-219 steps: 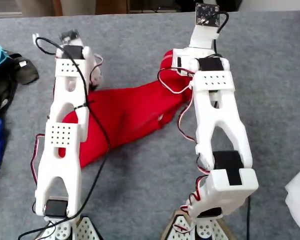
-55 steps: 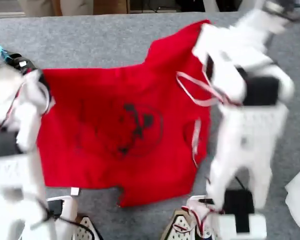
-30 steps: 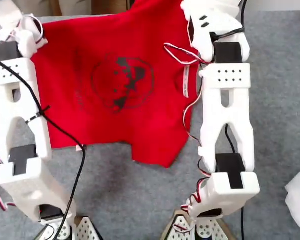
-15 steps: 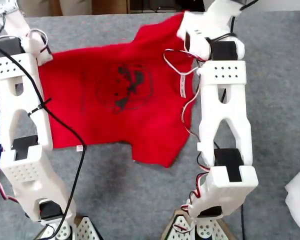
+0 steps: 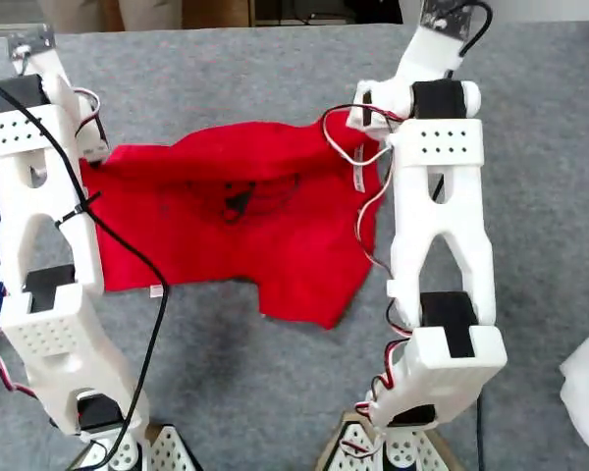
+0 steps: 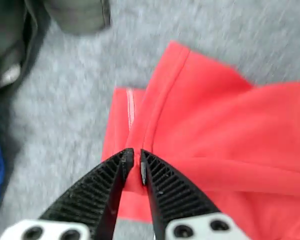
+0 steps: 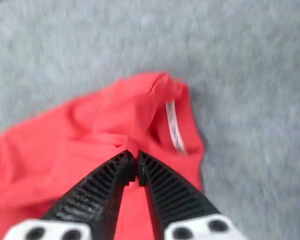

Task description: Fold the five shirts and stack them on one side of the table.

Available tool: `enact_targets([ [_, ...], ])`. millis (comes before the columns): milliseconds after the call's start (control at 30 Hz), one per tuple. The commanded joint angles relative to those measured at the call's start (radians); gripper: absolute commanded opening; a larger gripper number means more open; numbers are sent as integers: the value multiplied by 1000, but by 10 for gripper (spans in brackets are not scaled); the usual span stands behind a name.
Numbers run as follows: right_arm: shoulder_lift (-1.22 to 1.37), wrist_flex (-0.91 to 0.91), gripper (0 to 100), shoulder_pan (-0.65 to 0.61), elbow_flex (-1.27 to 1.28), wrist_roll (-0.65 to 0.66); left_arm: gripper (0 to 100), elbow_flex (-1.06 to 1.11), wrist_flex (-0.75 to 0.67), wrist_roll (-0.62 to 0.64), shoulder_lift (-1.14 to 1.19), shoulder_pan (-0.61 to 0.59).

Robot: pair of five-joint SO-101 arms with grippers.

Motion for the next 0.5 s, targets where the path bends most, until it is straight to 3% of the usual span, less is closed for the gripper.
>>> enact_targets([
  [0, -8, 112, 7, -53, -7, 15, 19, -48, 49, -8, 31, -9],
  [300, -7, 324, 7, -76, 1, 15, 19, -38, 118, -54, 193, -18],
  [467, -35, 339, 6, -81, 85, 15, 19, -31, 118, -55, 197, -51],
])
